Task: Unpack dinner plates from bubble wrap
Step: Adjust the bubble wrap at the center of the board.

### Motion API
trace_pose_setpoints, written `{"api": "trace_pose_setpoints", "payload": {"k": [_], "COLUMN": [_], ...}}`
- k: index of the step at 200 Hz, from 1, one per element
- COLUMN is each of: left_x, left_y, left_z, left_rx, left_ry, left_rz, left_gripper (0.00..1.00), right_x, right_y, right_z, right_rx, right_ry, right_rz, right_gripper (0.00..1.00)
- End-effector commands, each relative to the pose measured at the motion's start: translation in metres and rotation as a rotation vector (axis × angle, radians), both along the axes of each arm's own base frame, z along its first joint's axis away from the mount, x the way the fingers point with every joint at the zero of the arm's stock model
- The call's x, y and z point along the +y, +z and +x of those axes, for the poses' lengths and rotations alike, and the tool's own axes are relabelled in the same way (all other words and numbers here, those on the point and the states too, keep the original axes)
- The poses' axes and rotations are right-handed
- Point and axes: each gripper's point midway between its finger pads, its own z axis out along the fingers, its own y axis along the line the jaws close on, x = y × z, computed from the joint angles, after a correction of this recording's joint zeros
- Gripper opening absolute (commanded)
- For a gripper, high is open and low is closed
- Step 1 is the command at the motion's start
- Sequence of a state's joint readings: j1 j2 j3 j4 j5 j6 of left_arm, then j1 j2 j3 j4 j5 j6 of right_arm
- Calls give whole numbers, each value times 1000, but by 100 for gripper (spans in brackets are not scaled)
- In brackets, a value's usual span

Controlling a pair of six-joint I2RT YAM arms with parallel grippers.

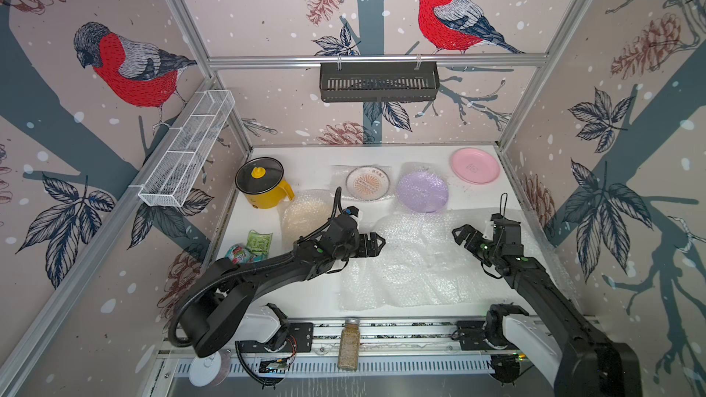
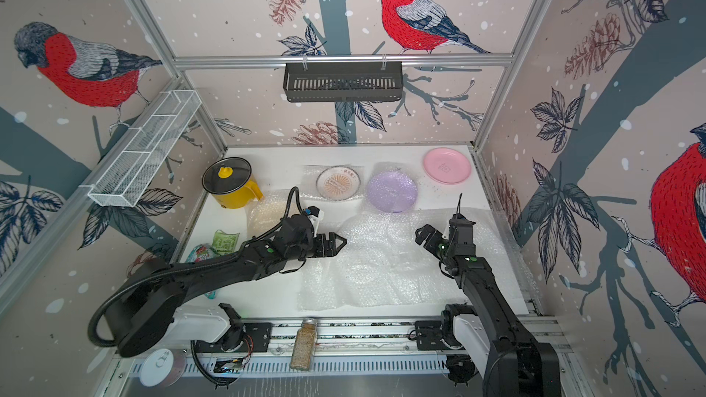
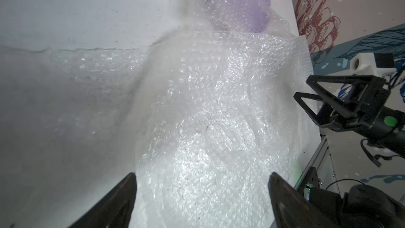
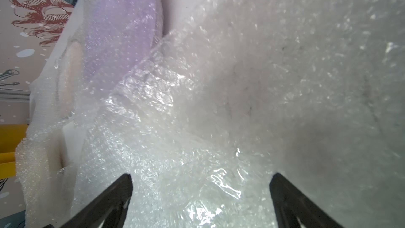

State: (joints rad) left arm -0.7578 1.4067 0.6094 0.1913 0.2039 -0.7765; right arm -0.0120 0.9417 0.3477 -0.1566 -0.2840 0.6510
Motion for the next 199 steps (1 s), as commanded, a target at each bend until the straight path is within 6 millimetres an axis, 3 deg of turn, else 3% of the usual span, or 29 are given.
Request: {"api": "trace_pose_setpoints", "payload": {"k": [1, 46, 75, 95, 121, 159, 177, 199], "left_x": [-4, 22, 32, 33, 30, 20, 14, 10], "left_y": [-2, -33, -47, -54, -54, -15, 14, 53], "left_z": [24, 60, 81, 93, 108, 121, 116, 103], "left_rx": [-22, 21, 38, 47, 46, -19, -54, -103], "left_ry": [49, 154, 172, 177, 170, 119, 71, 24], "left_rz": [-16, 32, 55, 59, 31, -7, -62, -140], "left_gripper": [92, 92, 92, 92, 91, 91, 91, 92], "right_x": [-1, -15, -9, -6, -9, -13, -16, -17], "right_y": [1, -16, -28, -23, -2, 49, 73, 81], "right_z": [10, 17, 22, 29, 36, 39, 48, 66], "right_rx": [-38, 21, 59, 45, 13, -113, -211, -197], "right_ry": [6, -80, -84, -76, -93, -107, -104, -87], "right_rz": [-15, -30, 15, 16, 9, -6, -18, -9], "right_gripper": [99, 99, 99, 99, 99, 99, 99, 99]}}
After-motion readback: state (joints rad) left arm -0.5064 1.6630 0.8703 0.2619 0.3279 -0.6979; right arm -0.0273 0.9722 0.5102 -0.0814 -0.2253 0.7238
